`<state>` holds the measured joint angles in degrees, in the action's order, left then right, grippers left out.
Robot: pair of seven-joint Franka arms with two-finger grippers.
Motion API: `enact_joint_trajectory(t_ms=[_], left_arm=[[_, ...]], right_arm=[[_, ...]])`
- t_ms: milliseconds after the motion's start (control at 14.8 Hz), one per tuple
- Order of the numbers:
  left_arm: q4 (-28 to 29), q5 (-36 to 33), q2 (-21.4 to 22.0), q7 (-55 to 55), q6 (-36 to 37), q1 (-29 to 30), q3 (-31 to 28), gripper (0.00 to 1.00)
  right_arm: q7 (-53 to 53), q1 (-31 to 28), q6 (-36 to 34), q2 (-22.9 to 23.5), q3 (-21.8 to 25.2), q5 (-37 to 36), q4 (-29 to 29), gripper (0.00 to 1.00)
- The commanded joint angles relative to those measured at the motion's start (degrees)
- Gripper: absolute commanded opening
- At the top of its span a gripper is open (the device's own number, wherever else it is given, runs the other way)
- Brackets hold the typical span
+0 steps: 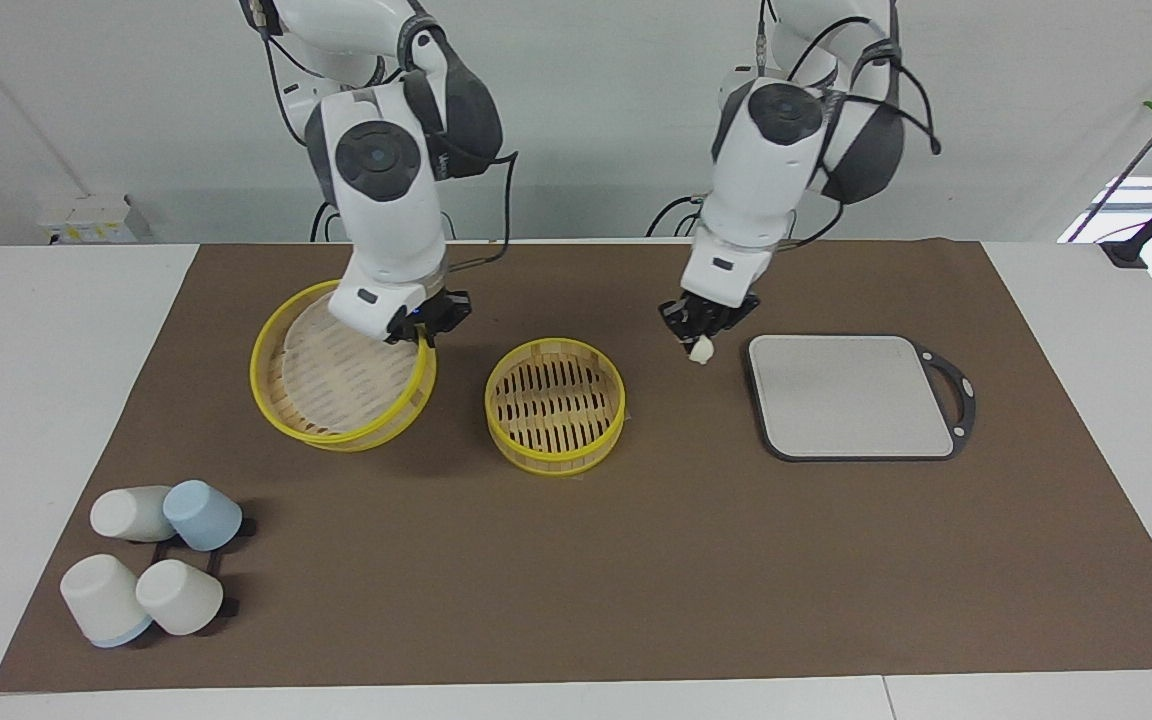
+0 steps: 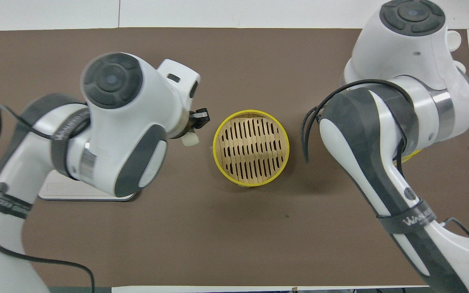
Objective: Place bun in steamer
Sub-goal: 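Lower the bun into the steamer with the left gripper and release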
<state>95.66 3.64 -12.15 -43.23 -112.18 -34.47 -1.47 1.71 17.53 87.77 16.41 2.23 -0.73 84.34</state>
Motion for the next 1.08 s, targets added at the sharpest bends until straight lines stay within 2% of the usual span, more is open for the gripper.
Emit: enact_joint_trajectory(t_ms=[0, 135, 270, 405, 473, 878, 1013], left_arm=[[5.5, 0.8, -1.6, -2.8, -10.0, -5.4, -1.2, 0.15], [7.2, 0.8, -3.1, -3.9, -14.8, -7.7, -1.3, 0.16], [6.6, 0.2, -7.1, -6.1, -17.6, -9.9, -1.3, 0.17], [7.3, 0.1, -8.9, -6.3, -19.9, -10.9, -1.3, 0.2], [7.3, 0.1, -9.2, -6.3, -20.2, -11.0, -1.4, 0.26], [9.2, 0.1, -9.5, -8.3, -22.3, -12.1, -1.5, 0.97], [9.0, 0.1, -9.4, -9.7, -22.0, -12.1, -1.5, 1.0]], right_arm=[[-0.5, 0.7, 1.7, -2.0, -0.7, -2.5, 3.4, 0.0], [-0.5, 0.9, 2.7, -2.0, -0.7, -2.7, 3.5, 0.0], [-0.7, 0.8, 2.9, -2.1, -0.7, -2.8, 3.6, 0.0], [-0.8, 0.4, 3.2, -2.1, -0.7, -3.1, 4.0, 0.0], [-0.8, 0.3, 3.2, -2.2, -0.7, -3.1, 4.1, 0.0], [-1.1, 0.0, 3.3, -2.2, -0.7, -3.1, 4.2, 0.0], [-1.0, 0.0, 3.4, -2.2, -0.7, -3.1, 4.2, 0.0]])
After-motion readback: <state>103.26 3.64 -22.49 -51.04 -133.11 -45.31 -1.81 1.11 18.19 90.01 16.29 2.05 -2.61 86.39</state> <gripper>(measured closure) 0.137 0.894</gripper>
